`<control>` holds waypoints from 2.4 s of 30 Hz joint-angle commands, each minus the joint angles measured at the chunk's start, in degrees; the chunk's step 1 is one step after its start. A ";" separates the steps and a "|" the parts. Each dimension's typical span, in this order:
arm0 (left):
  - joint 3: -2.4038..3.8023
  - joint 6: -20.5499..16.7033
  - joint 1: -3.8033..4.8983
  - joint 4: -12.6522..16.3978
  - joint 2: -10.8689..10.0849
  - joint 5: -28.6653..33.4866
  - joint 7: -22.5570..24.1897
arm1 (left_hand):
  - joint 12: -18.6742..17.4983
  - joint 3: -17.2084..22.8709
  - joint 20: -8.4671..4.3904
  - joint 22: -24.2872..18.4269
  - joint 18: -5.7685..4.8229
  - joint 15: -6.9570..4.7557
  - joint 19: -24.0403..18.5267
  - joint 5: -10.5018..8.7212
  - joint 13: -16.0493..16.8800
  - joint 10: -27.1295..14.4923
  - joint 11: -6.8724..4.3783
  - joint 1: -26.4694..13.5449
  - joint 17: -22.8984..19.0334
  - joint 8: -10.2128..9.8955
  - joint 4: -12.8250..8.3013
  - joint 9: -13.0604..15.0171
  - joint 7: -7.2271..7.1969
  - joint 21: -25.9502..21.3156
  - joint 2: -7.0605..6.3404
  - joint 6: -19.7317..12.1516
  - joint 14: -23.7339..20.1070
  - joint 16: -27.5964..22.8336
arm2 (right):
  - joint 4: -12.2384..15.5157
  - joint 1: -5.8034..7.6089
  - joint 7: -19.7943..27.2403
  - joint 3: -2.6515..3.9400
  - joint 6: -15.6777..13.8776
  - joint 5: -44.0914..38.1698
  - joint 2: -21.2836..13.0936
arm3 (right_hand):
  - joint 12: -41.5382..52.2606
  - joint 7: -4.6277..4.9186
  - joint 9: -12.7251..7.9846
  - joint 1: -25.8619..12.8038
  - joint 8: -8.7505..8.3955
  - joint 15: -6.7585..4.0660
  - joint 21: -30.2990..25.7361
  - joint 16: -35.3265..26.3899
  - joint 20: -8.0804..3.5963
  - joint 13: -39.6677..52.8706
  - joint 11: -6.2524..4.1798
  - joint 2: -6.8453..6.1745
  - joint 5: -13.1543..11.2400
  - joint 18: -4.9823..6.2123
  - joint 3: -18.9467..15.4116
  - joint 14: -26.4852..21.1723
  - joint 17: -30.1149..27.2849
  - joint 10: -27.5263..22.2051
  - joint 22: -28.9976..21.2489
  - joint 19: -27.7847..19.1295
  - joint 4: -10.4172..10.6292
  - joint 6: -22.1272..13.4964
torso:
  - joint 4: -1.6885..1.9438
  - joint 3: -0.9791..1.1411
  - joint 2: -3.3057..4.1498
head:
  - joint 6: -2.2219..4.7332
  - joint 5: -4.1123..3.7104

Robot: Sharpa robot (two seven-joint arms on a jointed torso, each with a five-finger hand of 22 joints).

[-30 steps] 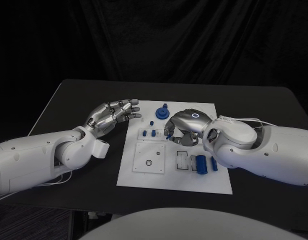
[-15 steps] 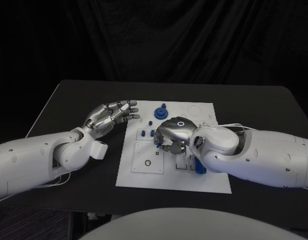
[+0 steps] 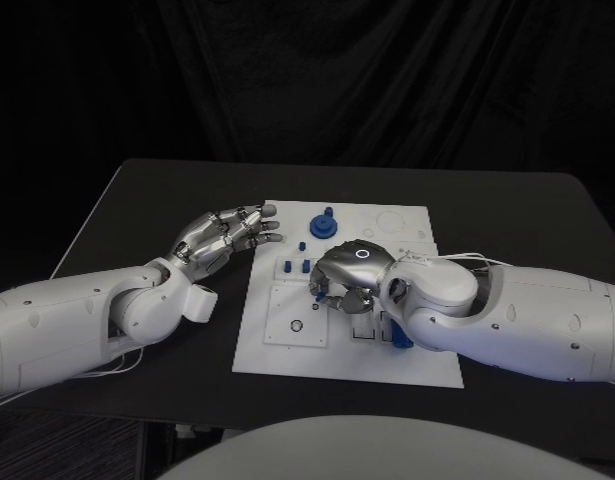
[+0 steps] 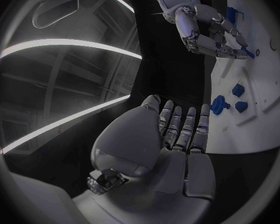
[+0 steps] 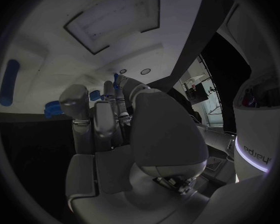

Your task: Assemble the parts on the task board

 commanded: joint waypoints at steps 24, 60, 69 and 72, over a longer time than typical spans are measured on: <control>0.06 1.23 -0.73 -0.28 0.30 0.31 0.52 | 0.15 0.69 -0.05 -0.15 0.26 0.04 0.37 0.25 0.02 -0.01 0.52 0.22 0.09 0.21 0.01 -0.04 0.25 0.04 0.64 0.03 -0.12 0.19 | 1.09 -0.57 -1.39 0.03 1.67 -0.65 -0.35 | -0.51 0.04 0.17 -0.43 0.01 -0.06 -0.29 -0.12 -0.01 -0.17 -0.17 -0.06 -0.78 -1.04 -0.27 0.19 -0.59 0.66 6.53 0.25 0.41 0.40 | -0.01 -0.02 -0.03 | -0.01 0.00; 0.06 1.27 -0.94 -0.80 0.78 0.31 -0.46 | 0.13 1.15 -0.04 -0.36 0.21 0.08 0.42 0.24 0.02 -0.07 0.65 0.45 0.08 0.32 -0.06 0.01 0.44 0.02 0.80 0.34 -0.21 0.19 | 0.37 -1.14 -0.31 0.03 1.54 -0.65 0.34 | -1.80 1.09 -0.63 -1.44 -2.49 0.59 -2.63 -1.62 0.39 -0.46 0.62 -0.55 -1.63 -0.73 -0.59 -1.36 -2.89 -0.20 5.91 -1.22 1.23 -3.03 | -0.01 -0.02 -0.04 | -0.01 0.07; 0.06 1.33 -0.97 -1.03 0.83 0.31 -0.64 | 0.12 1.45 -0.04 -0.47 0.20 0.09 0.45 0.56 0.02 -0.08 0.71 0.59 0.09 0.36 -0.11 0.01 0.47 0.01 0.91 0.37 -0.23 0.21 | 0.17 -1.15 0.68 0.03 1.54 -0.64 0.79 | -2.08 1.00 -3.28 -4.18 -6.46 1.33 -4.01 -2.03 1.21 0.03 1.35 -1.87 -3.80 -0.47 -2.25 -2.29 -3.80 -2.71 5.56 -2.31 3.56 -9.67 | 0.01 -0.03 -0.04 | -0.01 0.08; 0.06 1.41 -0.99 -1.14 0.89 0.31 -0.69 | 0.12 1.45 -0.04 -0.47 0.20 0.09 0.45 0.56 0.02 -0.08 0.71 0.59 0.09 0.36 -0.11 0.01 0.47 0.01 0.91 0.37 -0.23 0.21 | 0.16 -1.15 0.85 0.03 1.45 -0.64 0.89 | -1.75 1.13 -3.32 -4.10 -6.21 1.27 -3.99 -1.95 1.22 0.26 1.24 -1.66 -3.93 -0.43 -2.38 -2.29 -3.72 -2.60 5.56 -2.35 3.64 -9.23 | 0.01 -0.02 -0.04 | -0.01 0.10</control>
